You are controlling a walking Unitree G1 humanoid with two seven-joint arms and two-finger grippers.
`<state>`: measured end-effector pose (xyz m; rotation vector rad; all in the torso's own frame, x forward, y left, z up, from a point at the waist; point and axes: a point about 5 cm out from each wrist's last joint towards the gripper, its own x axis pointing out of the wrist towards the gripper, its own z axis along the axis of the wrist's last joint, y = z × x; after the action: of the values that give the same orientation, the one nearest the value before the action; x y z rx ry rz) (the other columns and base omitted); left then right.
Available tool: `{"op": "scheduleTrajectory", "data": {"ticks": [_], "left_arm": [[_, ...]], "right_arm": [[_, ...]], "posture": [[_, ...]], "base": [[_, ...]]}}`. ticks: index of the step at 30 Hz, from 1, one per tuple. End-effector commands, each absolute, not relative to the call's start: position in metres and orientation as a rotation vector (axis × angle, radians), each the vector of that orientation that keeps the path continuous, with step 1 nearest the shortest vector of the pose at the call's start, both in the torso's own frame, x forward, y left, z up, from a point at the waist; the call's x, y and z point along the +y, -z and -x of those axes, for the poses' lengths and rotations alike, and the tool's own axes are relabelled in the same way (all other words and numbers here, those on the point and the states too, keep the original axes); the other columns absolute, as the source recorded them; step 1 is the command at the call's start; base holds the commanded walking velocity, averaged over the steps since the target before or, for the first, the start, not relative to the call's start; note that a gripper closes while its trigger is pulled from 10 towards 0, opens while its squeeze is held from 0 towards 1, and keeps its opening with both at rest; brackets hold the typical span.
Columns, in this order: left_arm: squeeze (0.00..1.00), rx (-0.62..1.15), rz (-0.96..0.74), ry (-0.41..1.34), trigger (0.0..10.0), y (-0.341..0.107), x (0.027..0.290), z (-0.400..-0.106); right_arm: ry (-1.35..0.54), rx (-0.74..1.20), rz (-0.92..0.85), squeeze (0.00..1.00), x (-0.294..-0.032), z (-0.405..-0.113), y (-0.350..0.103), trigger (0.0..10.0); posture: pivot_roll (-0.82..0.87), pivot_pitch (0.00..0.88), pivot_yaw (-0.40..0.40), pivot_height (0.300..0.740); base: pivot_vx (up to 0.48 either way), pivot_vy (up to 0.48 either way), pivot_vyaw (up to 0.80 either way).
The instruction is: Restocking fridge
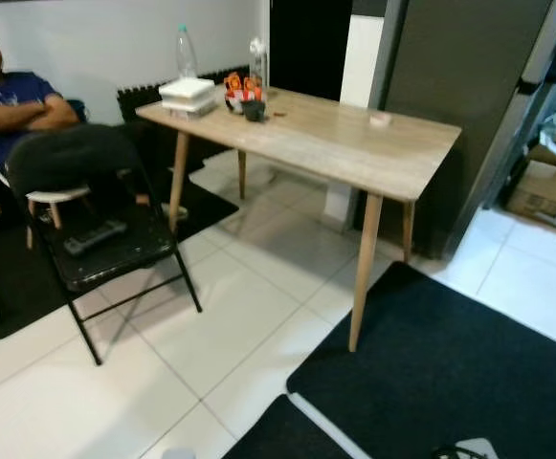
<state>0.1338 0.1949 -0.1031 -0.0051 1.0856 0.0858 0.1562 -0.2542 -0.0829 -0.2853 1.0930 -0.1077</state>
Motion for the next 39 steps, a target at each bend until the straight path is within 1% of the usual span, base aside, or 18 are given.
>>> {"op": "scheduleTrajectory", "data": {"ticks": [1, 27, 34, 39], "left_arm": [[0.0, 1.069, -0.013, -0.082, 10.0, 0.1015, 0.1956, -0.1377], [0.0, 1.047, -0.038, -0.084, 10.0, 0.1005, 0.1946, -0.1399], [0.0, 1.043, -0.033, -0.083, 10.0, 0.0999, 0.1957, -0.1412], [0.0, 1.042, -0.033, -0.081, 10.0, 0.0996, 0.196, -0.142]], "right_arm": [[0.131, 1.096, 0.288, 0.0, -0.2581, -0.1542, 0.0825, 10.0], [0.152, 1.097, 0.31, 0.0, -0.2634, -0.152, 0.0817, 10.0], [0.147, 1.095, 0.311, 0.0, -0.2626, -0.1526, 0.0816, 10.0], [0.143, 1.094, 0.312, 0.0, -0.2619, -0.1532, 0.0816, 10.0]], "posture": [[-0.05, 0.0, 0.006, 0.74], [-0.06, 0.0, 0.005, 0.74], [-0.06, 0.0, 0.006, 0.74], [-0.05, 0.0, 0.005, 0.74]], "base": [[0.0, 0.0, -0.8], [0.0, 0.0, -0.8], [0.0, 0.0, 0.0], [0.0, 0.0, -0.8]]}}
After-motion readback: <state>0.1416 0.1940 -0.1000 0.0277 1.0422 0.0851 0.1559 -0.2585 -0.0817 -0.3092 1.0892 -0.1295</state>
